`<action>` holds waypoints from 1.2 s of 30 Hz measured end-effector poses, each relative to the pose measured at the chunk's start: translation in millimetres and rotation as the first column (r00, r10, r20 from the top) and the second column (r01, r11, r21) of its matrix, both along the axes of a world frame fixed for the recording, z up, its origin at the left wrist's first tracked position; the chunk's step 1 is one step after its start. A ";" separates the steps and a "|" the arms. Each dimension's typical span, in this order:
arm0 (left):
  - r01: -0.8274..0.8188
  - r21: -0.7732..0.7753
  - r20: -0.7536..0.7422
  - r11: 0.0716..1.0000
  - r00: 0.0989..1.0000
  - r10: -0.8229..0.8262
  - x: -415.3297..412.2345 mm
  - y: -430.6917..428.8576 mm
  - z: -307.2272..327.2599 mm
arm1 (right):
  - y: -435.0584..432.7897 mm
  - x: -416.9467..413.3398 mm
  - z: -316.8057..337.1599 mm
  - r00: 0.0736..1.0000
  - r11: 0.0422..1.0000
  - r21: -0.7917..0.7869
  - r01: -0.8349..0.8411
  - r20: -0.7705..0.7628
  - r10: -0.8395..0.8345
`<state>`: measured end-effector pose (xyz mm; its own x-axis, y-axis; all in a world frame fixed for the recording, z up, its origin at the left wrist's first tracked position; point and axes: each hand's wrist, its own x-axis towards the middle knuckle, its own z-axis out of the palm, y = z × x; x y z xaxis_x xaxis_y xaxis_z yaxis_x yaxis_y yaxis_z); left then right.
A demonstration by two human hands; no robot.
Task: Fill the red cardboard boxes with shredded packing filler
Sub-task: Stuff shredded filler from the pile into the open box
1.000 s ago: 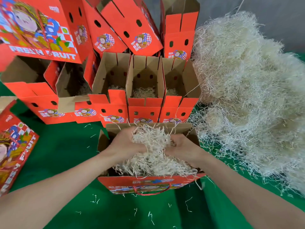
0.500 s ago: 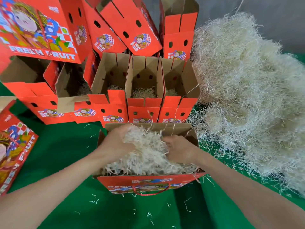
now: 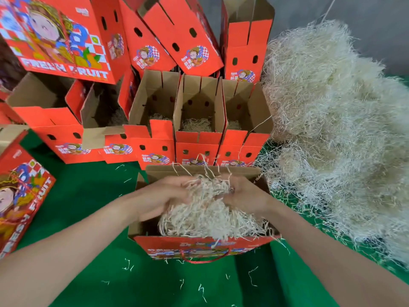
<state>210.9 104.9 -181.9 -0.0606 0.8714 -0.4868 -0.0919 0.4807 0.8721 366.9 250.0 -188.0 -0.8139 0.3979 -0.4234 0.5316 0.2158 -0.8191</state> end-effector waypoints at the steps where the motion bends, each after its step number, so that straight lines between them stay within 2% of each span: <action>1: 0.016 -0.019 -0.098 1.000 0.995 -0.017 -7.4 -2.3 -0.9 | 3.5 3.0 1.0 0.999 0.999 0.001 0.040 0.008 -0.040; 3: -0.004 -0.032 -0.282 0.999 0.959 -0.005 -17.7 -8.4 -0.9 | 10.6 10.7 4.5 0.997 0.997 0.036 0.066 0.041 -0.068; 5: -0.170 -0.002 -0.306 0.985 0.938 0.161 -30.0 -12.8 -2.7 | 20.2 18.4 4.8 0.992 0.990 0.123 0.074 0.088 -0.085; 7: -0.305 0.015 -0.185 0.952 0.935 0.302 -40.0 -14.2 -1.8 | 26.1 24.4 4.4 0.987 0.989 0.115 0.092 0.123 -0.107; 9: -0.272 0.008 0.061 0.962 0.961 0.271 -36.4 -11.0 1.7 | 25.1 22.5 6.2 0.990 0.995 0.064 0.072 0.115 -0.079; 10: -0.262 0.015 0.147 0.965 0.955 0.257 -29.8 -7.8 1.4 | 22.4 19.0 7.0 0.994 0.998 0.016 0.052 0.097 -0.054; 11: -0.265 0.019 0.163 0.964 0.952 0.258 -23.1 -4.3 0.2 | 19.2 15.4 7.4 0.996 0.999 -0.024 0.026 0.086 -0.023; 13: -0.274 0.045 0.042 0.961 0.961 0.272 -14.8 1.2 -4.9 | 16.1 13.2 8.0 0.994 0.998 -0.044 -0.039 0.105 0.043; 16: -0.315 0.171 -0.129 0.934 0.932 0.338 -21.0 -0.7 -9.6 | 25.0 19.6 5.9 0.979 0.997 -0.001 -0.076 0.188 0.074; 18: -0.308 0.209 -0.277 0.928 0.892 0.358 -17.7 0.2 -9.0 | 20.1 15.7 11.3 0.984 0.997 -0.048 -0.068 0.163 0.075; 20: -0.268 0.184 -0.444 0.946 0.836 0.323 -9.1 8.3 -12.7 | 8.7 5.6 10.9 0.992 0.994 -0.084 -0.077 0.096 0.085; 21: -0.255 0.134 -0.439 0.958 0.851 0.287 -5.2 12.2 -15.0 | 5.0 1.1 7.6 0.995 0.996 -0.069 -0.064 0.070 0.069; 23: -0.238 -0.039 -0.232 0.970 0.947 0.223 -2.0 15.7 -13.1 | 0.9 -6.8 2.8 0.999 0.997 -0.078 -0.006 0.039 0.009; 24: -0.224 -0.102 -0.113 0.969 0.971 0.213 -2.7 15.6 -12.7 | 2.5 -8.1 -3.2 0.999 0.995 -0.096 0.027 0.022 -0.025; 25: -0.192 -0.132 -0.070 0.972 0.980 0.185 -3.9 14.5 -14.2 | 3.8 -8.4 -6.2 0.997 0.992 -0.102 0.073 0.014 -0.072; 27: -0.123 -0.149 -0.189 0.981 0.978 0.094 -2.5 12.0 -15.9 | 5.6 -6.1 -6.5 0.996 0.996 -0.035 0.084 0.039 -0.082; 29: -0.048 -0.124 -0.421 0.991 0.907 -0.008 -5.0 8.4 -10.7 | 6.8 -2.7 -3.7 0.996 0.997 0.074 0.025 0.084 -0.031; 31: -0.085 -0.044 -0.536 0.995 0.843 0.048 -18.5 2.5 -0.5 | 14.3 6.3 2.1 0.991 0.988 0.155 0.010 0.131 -0.030; 34: -0.311 0.015 -0.500 0.950 0.821 0.276 -41.5 -5.8 7.1 | 30.8 16.0 -0.7 0.978 0.979 0.144 0.143 0.131 -0.162; 36: -0.294 -0.004 -0.383 0.956 0.883 0.270 -38.8 -2.1 6.3 | 31.2 13.8 -2.9 0.981 0.987 0.077 0.144 0.117 -0.153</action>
